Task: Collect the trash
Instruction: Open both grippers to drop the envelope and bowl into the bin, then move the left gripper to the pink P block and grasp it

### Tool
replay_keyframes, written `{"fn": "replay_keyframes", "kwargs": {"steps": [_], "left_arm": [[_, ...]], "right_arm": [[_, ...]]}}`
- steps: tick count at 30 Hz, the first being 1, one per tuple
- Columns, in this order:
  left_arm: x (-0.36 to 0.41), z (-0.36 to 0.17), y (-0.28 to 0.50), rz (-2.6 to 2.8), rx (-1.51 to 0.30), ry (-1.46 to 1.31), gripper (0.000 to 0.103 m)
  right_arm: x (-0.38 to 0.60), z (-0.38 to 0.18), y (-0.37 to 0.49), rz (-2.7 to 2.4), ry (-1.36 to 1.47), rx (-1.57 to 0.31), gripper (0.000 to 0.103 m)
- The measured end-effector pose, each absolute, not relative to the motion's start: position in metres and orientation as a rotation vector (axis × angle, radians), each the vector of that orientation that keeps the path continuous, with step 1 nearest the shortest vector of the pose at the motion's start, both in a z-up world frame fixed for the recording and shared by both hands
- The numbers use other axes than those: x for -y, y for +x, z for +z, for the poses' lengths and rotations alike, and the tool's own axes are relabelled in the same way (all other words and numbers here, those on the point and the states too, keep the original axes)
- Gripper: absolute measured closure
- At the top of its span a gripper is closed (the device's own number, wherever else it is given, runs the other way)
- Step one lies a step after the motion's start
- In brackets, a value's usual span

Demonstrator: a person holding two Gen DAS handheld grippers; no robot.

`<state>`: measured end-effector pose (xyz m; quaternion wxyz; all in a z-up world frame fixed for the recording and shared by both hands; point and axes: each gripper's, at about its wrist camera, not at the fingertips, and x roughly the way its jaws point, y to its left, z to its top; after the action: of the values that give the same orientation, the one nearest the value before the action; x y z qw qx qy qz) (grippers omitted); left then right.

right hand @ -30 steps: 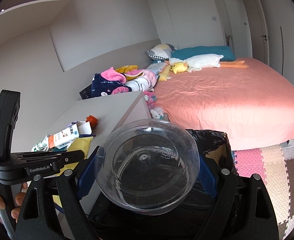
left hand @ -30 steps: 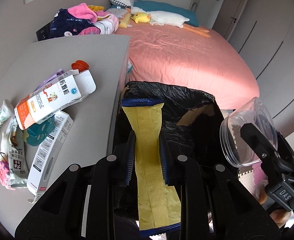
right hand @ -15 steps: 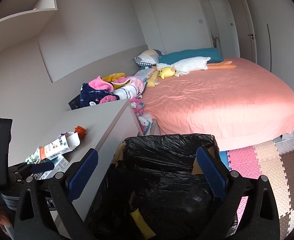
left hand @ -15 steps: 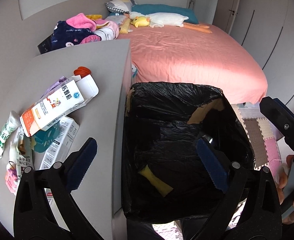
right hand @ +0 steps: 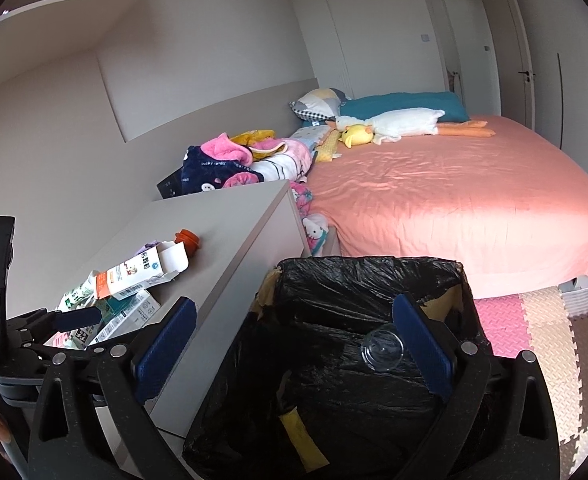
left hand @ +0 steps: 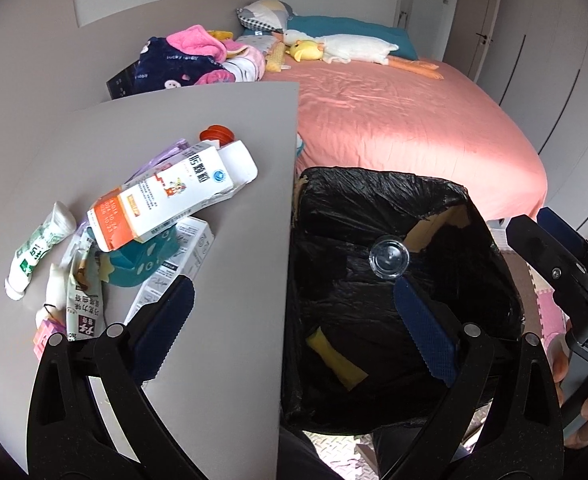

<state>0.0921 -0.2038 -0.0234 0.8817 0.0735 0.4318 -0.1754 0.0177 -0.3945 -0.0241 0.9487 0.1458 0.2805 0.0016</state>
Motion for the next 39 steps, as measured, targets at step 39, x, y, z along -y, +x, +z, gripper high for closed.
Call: {"fn": "replay_keyframes", "kwargs": {"steps": [39], "left_arm": [[0.021,-0.040,0.072,-0.089,-0.924,0.092,0.006]], "right_arm": [[0.243,-0.040,0.051,0.245,0.224,-0.699,0.005]]}}
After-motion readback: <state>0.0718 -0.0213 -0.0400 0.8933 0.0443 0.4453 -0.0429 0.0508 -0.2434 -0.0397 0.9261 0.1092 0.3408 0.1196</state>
